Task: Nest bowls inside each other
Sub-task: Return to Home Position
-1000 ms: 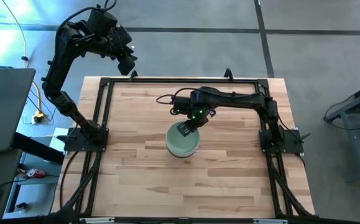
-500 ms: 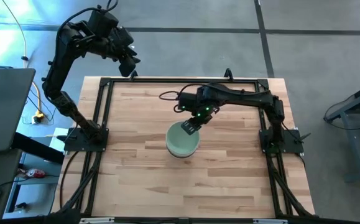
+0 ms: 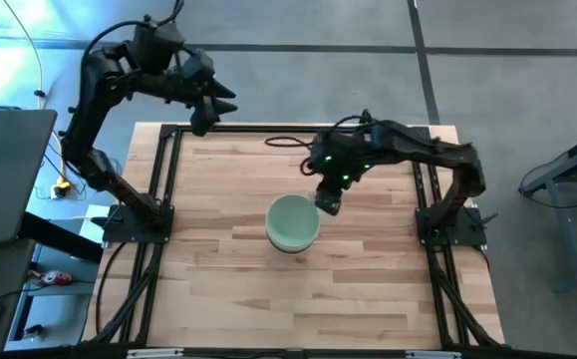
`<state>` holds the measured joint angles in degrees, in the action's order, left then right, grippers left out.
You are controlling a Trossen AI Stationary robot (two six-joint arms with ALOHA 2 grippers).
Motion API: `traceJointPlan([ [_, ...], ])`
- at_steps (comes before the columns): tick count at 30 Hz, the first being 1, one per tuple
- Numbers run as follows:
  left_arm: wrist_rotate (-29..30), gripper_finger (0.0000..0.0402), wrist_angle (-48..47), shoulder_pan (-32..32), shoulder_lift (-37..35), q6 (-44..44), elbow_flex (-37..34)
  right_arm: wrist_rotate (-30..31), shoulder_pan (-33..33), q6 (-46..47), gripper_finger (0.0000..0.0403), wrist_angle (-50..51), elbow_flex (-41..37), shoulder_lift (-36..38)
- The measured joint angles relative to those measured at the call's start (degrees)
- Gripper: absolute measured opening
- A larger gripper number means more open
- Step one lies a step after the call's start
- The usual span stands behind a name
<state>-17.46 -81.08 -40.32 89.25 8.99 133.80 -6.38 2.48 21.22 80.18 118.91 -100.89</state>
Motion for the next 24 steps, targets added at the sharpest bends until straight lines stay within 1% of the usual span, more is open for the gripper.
traceJointPlan([
  [5, -0.9, 0.0156, 4.2, 4.3, -3.7, -1.8, 0.0, 1.7, -0.8, -8.8, 0.0143, -4.7, 0.0, 5.0],
  [11, -0.6, 0.0156, 8.6, 10.4, -8.7, -3.9, 0.0, 2.1, -0.8, -15.7, 0.0143, -10.2, 0.0, 9.7],
  [19, 0.1, 0.0156, 11.0, 18.9, -13.5, -4.3, 0.0, 1.8, -0.8, -22.7, 0.0143, -16.3, 0.0, 11.7],
  [24, 0.1, 0.0156, 10.9, 24.2, -14.9, -3.7, 0.0, 1.1, -0.8, -26.7, 0.0143, -19.6, 0.0, 12.1],
])
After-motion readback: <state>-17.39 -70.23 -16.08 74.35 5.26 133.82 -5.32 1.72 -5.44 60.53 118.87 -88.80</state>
